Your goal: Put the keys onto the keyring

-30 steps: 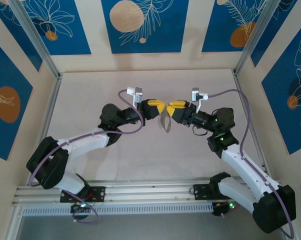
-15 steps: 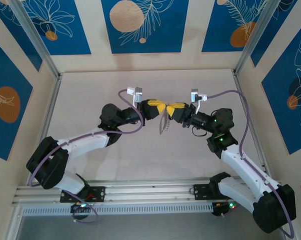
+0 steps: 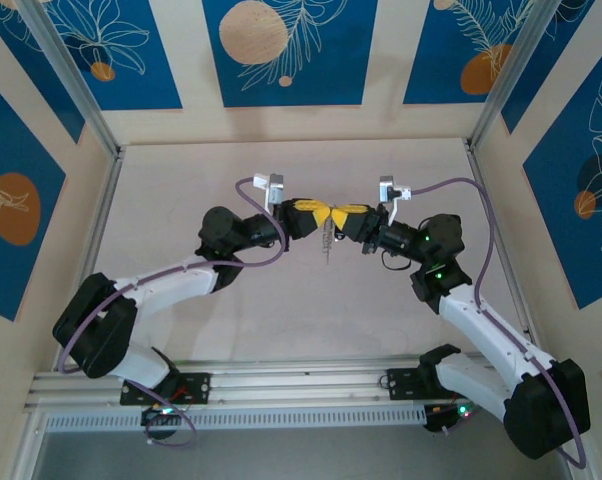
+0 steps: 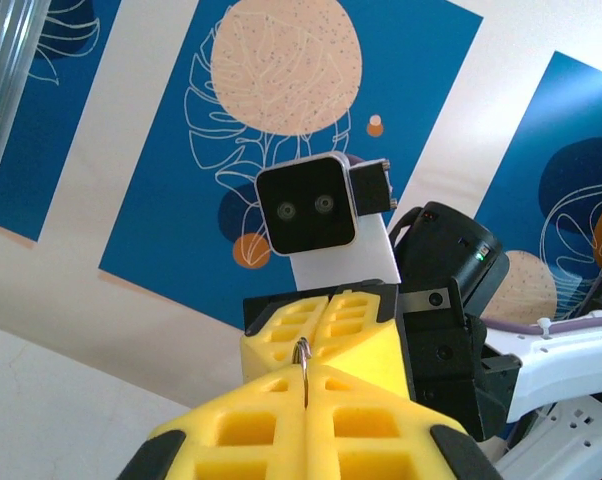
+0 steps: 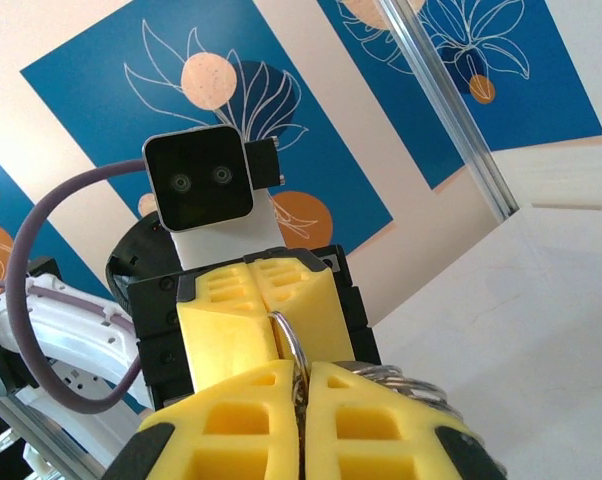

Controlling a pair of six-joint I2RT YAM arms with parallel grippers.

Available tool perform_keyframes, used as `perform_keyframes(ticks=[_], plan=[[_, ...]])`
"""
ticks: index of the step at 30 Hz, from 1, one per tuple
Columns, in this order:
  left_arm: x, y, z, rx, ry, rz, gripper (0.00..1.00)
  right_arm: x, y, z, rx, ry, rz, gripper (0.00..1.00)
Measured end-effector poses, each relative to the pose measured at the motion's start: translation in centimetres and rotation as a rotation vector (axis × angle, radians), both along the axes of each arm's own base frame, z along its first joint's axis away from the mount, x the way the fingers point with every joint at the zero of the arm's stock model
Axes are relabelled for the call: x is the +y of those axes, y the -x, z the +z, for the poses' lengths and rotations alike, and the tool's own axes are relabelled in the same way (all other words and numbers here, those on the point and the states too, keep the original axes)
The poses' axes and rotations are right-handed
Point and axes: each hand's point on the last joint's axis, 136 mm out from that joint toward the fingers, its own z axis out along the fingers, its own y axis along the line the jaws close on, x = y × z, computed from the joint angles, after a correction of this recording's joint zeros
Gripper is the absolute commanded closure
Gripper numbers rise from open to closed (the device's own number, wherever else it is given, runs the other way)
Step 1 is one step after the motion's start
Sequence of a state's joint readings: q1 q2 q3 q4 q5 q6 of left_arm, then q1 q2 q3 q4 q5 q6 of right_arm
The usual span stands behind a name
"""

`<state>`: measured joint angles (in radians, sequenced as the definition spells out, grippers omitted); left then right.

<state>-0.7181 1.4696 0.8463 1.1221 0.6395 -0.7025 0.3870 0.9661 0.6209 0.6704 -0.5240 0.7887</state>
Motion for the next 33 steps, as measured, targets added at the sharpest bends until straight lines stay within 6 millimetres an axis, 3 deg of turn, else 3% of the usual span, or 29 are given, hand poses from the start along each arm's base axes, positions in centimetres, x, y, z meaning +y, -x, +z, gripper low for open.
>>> perform_keyframes(ticks=[10, 12, 15, 33], plan=[[-0.02, 0.09, -0.04, -0.002, -0.003, -0.005, 0.99, -0.01, 0.01, 0.04, -0.004, 0.0, 0.0, 1.0], [-0.02, 0.06, -0.09, -0.002, -0.005, -0.004, 0.86, -0.02, -0.02, -0.03, -0.006, 0.004, -0.002, 1.0], [0.01, -0.04, -0.26, 0.002, -0.014, -0.007, 0.78, -0.07, -0.14, -0.36, -0.001, 0.015, -0.004, 1.0], [0.19, -0.24, 0.09, -0.007, -0.166, -0.073, 0.81, 0.25, -0.65, -0.56, 0.003, 0.091, 0.04, 1.0]])
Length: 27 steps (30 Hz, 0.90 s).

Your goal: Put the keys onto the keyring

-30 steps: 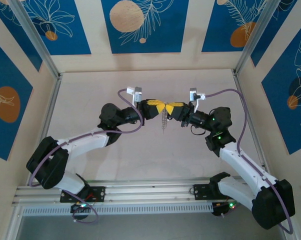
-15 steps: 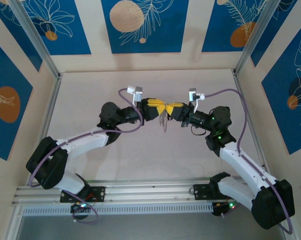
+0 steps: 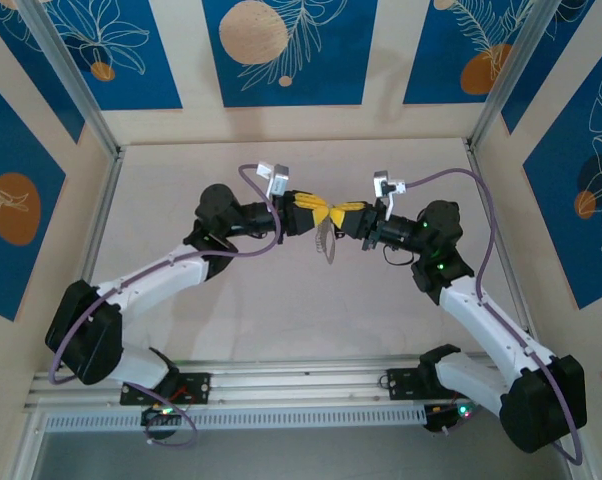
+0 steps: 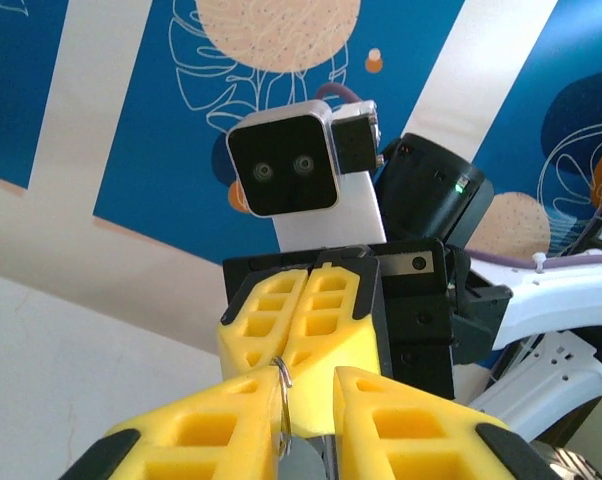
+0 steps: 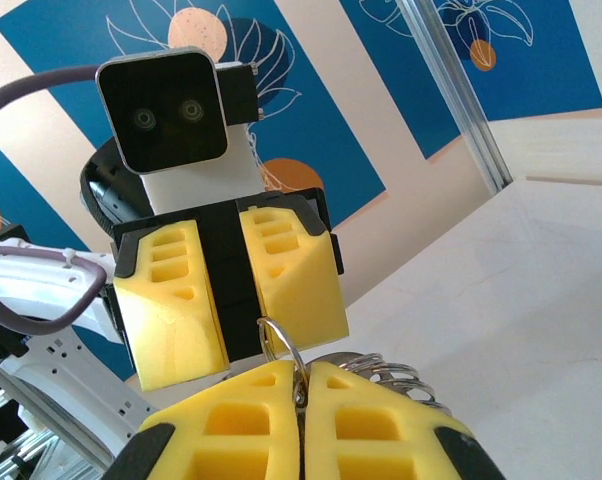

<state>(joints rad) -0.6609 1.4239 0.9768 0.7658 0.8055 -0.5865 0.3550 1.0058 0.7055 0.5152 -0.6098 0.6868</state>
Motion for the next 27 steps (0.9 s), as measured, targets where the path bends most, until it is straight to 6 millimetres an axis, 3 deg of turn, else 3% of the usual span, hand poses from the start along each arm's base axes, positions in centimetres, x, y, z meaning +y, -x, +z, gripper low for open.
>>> perform_keyframes(ticks=[8, 13, 15, 17, 27], plan=[[-0.1, -0.3, -0.6, -0.002, -0.056, -0.006, 0.99, 0.2, 0.1, -0.4, 0.011, 0.019, 0.019, 1.0], [-0.1, -0.4, -0.7, 0.004, -0.071, -0.01, 1.0, 0.3, 0.1, -0.5, 0.01, 0.027, 0.023, 1.0], [-0.1, -0.4, -0.8, 0.006, -0.072, -0.01, 1.0, 0.2, 0.0, -0.7, 0.016, 0.032, 0.022, 0.81], [-0.1, -0.4, -0.7, 0.006, -0.071, -0.01, 1.0, 0.1, 0.0, -0.7, 0.014, 0.035, 0.021, 0.68], [0.4, -0.4, -0.2, 0.01, -0.015, 0.0, 1.0, -1.6, 0.6, 0.1, -0.02, 0.026, -0.015, 0.64]])
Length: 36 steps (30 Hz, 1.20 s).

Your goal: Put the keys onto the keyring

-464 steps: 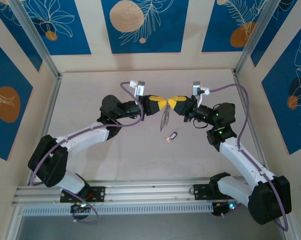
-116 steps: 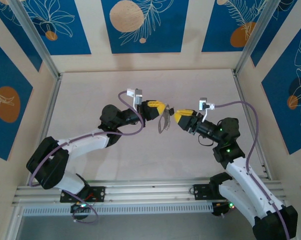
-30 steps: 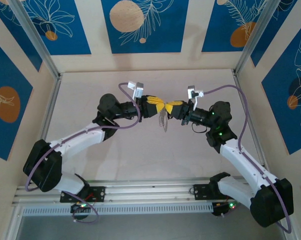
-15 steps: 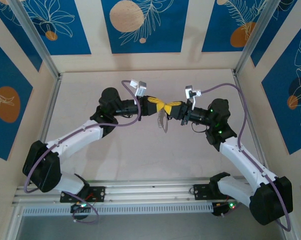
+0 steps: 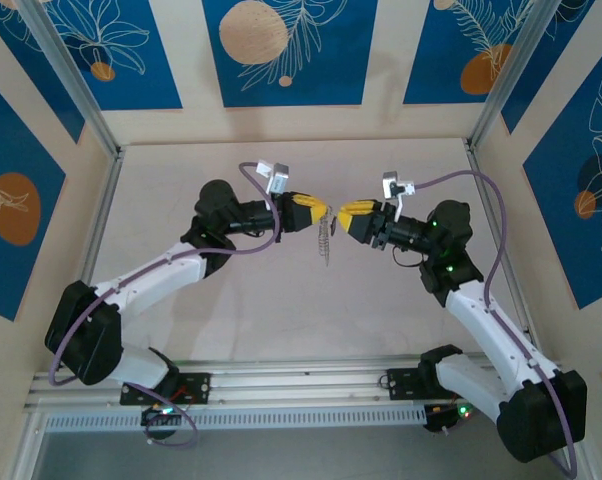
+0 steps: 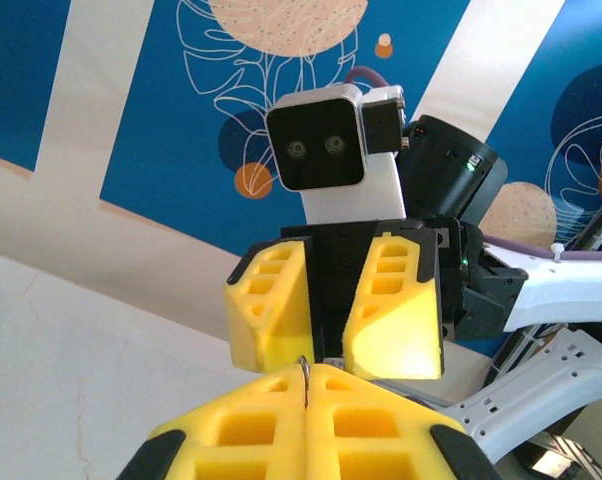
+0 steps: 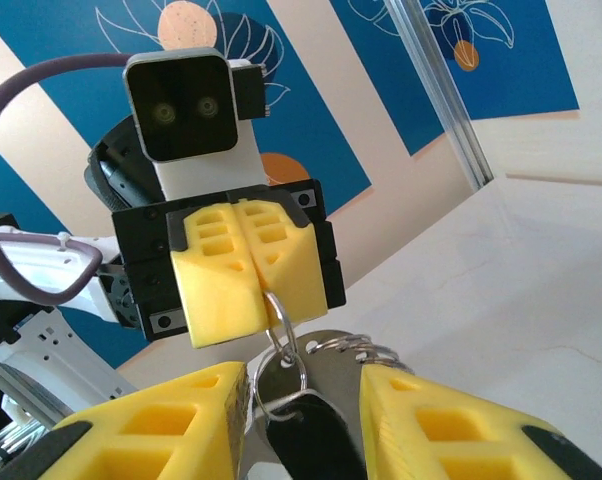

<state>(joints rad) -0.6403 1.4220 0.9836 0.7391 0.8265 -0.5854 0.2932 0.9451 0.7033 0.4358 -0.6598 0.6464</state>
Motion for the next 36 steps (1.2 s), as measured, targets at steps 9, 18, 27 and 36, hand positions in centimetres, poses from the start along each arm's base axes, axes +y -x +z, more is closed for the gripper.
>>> perform_keyframes(ticks=[9, 18, 27, 36], plan=[[0.3, 0.3, 1.5, -0.011, 0.054, -0.008, 1.0, 0.3, 0.2, -0.3, 0.01, -0.008, 0.027, 0.6], [0.4, 0.4, 2.2, -0.012, 0.08, -0.015, 1.0, 0.5, 0.3, 0.2, -0.007, -0.02, 0.036, 0.54], [0.3, 0.3, 2.2, 0.001, 0.089, -0.021, 1.0, 0.5, 0.2, 0.2, -0.009, -0.02, 0.035, 0.55], [0.3, 0.3, 2.1, 0.0, 0.091, -0.021, 1.0, 0.4, 0.3, 1.2, -0.032, -0.028, 0.031, 0.52]])
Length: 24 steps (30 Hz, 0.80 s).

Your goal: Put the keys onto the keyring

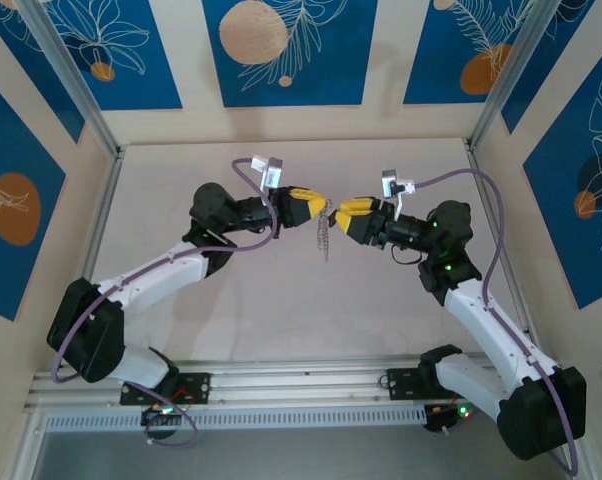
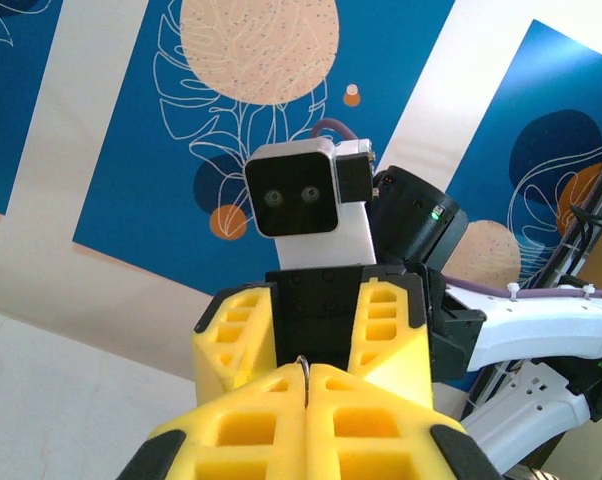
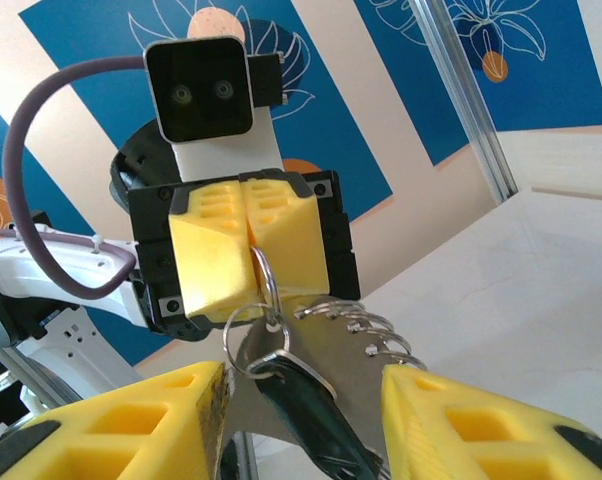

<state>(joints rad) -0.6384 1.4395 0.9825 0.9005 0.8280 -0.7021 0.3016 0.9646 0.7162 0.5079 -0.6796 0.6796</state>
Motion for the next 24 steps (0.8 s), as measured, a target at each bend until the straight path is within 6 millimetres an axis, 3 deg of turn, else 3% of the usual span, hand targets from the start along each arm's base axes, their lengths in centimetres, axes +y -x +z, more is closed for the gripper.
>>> perform_keyframes(ticks=[9, 15, 24], plan=[[-0.1, 0.0, -0.1, 0.006, 0.0, -0.004, 1.0, 0.2, 0.0, 1.1, -0.026, -0.009, 0.004, 0.5], [-0.1, -0.1, -0.1, 0.001, 0.004, -0.005, 1.0, 0.7, -0.7, 0.6, -0.005, -0.005, 0.012, 0.51], [-0.1, -0.3, -0.2, 0.014, 0.006, -0.006, 1.0, 1.1, -0.9, 0.5, -0.001, -0.017, 0.024, 0.8]])
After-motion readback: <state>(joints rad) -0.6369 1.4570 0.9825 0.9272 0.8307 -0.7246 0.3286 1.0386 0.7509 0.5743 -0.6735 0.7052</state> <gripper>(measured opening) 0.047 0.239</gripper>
